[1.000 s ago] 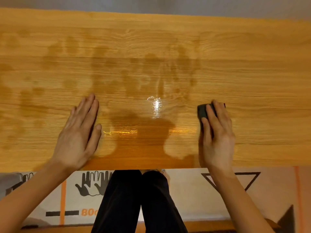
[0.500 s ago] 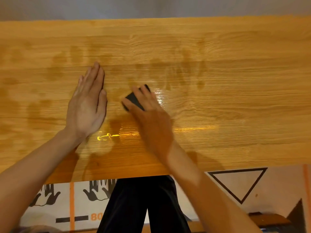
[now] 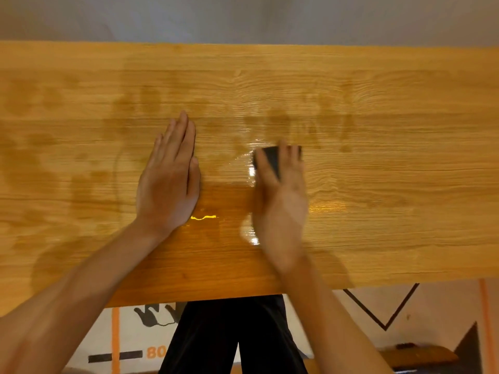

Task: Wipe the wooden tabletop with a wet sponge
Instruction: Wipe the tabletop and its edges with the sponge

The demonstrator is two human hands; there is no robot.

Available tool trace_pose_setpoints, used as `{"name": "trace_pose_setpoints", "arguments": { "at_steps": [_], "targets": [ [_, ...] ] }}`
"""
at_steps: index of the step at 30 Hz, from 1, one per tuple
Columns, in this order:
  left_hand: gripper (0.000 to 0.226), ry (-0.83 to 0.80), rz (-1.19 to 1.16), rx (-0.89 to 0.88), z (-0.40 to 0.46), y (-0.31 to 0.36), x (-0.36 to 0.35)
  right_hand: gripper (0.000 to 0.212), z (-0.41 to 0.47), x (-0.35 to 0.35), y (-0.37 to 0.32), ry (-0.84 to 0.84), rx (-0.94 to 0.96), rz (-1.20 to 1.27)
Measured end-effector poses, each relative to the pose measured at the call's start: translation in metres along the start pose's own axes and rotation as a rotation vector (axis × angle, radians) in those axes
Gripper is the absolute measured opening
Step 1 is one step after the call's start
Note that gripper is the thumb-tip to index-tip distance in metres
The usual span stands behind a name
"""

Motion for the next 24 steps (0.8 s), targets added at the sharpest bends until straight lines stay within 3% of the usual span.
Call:
{"name": "trace_pose_setpoints", "arguments": {
  "at_steps": [3, 6, 9, 14, 17, 20, 24],
  "targets": [
    [0.054, 0.008, 0.008, 0.004, 0.0, 0.001, 0.001, 0.053, -0.001, -0.023, -0.034, -0.037, 0.127, -0.025],
    [0.055, -0.005, 0.005, 0.015, 0.0, 0.003, -0.001, 0.057, -0.018, -0.012, -0.018, -0.101, 0.165, 0.026],
    [0.057, -0.038, -0.019, 0.027, 0.002, 0.003, -0.002, 0.065, -0.054, 0.023, 0.013, -0.108, 0.191, -0.072],
    [0.057, -0.075, -0.026, 0.023, 0.003, 0.002, 0.0, 0.043, 0.0, 0.047, 0.066, -0.053, -0.078, -0.03],
    [0.057, -0.082, -0.032, 0.024, 0.002, 0.001, -0.001, 0.041, 0.063, 0.036, 0.078, 0.027, -0.188, -0.088],
    [0.057, -0.079, -0.033, 0.019, 0.002, 0.0, -0.004, 0.041, 0.064, 0.033, 0.076, 0.078, -0.172, -0.127],
    [0.057, -0.073, -0.014, 0.011, 0.0, -0.002, -0.006, 0.043, -0.018, 0.044, 0.05, 0.017, -0.092, -0.195]
  ]
}}
Point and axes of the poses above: each hand's wrist, its own z-axis towards the middle knuckle, its own x-axis out of the back of the hand, y = z × x, the point moved 4 cm from there along z, towards the middle knuckle, and after that the axes turned 14 degrees about y, right-handed, at the moved point
